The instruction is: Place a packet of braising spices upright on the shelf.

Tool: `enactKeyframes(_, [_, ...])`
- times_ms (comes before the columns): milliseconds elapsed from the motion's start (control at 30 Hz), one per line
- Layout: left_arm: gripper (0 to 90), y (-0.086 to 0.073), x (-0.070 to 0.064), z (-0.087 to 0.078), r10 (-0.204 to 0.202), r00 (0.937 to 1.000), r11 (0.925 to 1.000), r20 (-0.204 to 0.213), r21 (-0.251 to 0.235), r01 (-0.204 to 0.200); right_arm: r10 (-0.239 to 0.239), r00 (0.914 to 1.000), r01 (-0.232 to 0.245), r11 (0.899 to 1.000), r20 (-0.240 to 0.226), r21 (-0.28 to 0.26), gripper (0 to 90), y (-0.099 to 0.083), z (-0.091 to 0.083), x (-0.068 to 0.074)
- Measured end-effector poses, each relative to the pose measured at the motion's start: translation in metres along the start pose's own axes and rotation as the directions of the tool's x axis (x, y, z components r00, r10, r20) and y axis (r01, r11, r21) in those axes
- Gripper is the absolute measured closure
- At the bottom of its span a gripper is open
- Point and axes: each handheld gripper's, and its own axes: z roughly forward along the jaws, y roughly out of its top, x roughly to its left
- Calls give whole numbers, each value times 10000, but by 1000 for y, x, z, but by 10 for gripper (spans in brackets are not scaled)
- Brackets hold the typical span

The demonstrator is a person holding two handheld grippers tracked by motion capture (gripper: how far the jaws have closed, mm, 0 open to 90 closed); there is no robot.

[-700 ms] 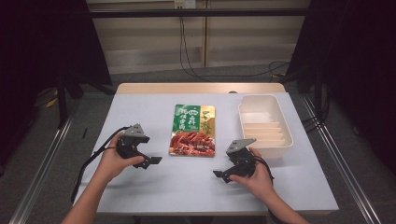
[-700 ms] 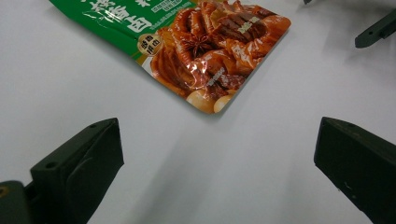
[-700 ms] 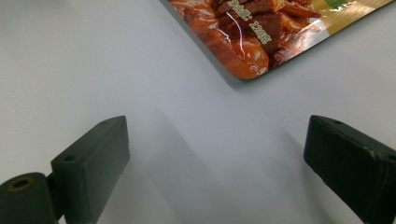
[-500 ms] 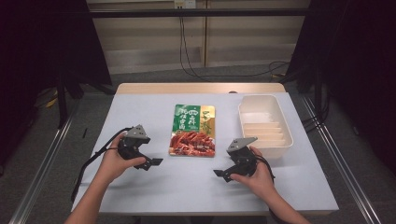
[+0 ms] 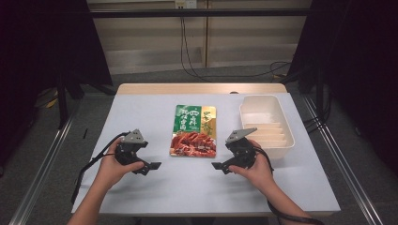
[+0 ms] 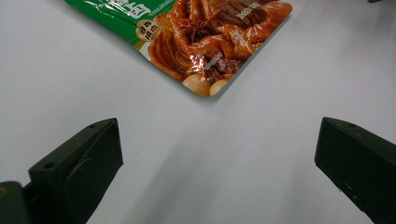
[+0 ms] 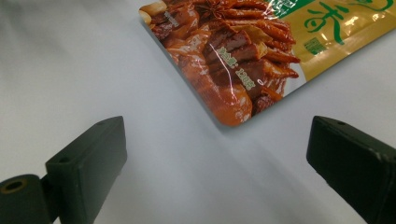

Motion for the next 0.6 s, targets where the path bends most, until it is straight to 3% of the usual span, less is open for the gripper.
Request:
enactKeyframes(200, [12,-6,-2,-2,7,9998,10000,-175,-54,-8,-100,9999,102,9998,-84,188,52,18,7,-2])
enactKeyframes(233, [12,-6,-2,0,-54,10000,10000,-7,-78,54,-111,9999,112,9996,-42,246,52,20,7,-2])
enactKeyframes(467, [12,-8,-4,-3,115,9999,9999,-80,117,-114,-73,10000,74,9993,-27,372,52,39,12,-8])
enactKeyframes(600, [12,-9,-5,-3,117,9999,9999,8,-105,-117,-219,9997,214,9976,69,664,52,50,14,-8])
